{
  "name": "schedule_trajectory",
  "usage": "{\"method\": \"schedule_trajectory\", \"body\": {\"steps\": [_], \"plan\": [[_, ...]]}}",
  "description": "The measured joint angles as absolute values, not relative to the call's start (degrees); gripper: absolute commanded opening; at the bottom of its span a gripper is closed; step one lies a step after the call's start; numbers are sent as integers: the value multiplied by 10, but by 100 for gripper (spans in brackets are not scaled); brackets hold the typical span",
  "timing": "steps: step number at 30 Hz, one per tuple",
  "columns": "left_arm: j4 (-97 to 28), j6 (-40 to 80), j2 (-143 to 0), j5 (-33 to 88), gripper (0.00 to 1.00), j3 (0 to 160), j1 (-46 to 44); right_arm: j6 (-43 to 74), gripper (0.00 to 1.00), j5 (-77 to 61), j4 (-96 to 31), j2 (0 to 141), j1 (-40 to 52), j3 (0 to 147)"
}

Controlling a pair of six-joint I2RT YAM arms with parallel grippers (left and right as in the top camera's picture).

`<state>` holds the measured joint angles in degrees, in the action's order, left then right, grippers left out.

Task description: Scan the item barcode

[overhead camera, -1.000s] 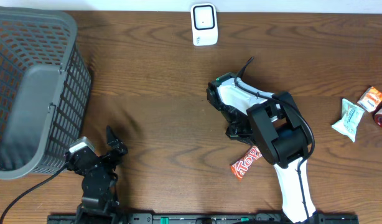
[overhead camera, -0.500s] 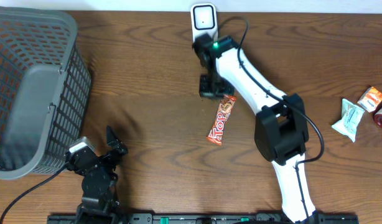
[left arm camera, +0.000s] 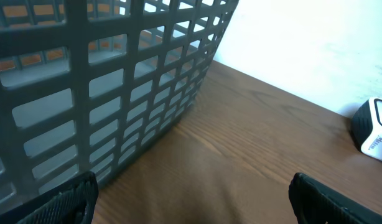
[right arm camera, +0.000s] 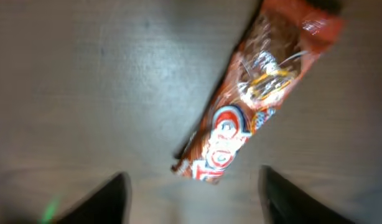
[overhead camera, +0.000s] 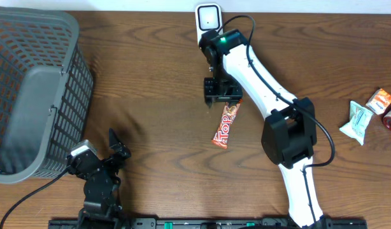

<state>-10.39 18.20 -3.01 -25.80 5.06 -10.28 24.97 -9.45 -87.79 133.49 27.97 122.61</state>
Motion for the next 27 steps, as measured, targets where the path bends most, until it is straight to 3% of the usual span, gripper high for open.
{"method": "schedule_trajectory", "body": {"steps": [6, 13, 19, 27], "plan": [[-104, 182, -30, -258, 98, 51, -103, 148, 99, -165, -888, 1335, 208, 1226], [-104, 182, -30, -258, 98, 51, -103, 110, 99, -155, -953, 1294, 91, 1224], [-104, 182, -30, -258, 98, 51, -103, 84, 99, -131, -966, 1089, 4, 1222], [-104, 182, -30, -258, 98, 51, -103, 47, 99, -131, -941, 784, -7, 1225]]}}
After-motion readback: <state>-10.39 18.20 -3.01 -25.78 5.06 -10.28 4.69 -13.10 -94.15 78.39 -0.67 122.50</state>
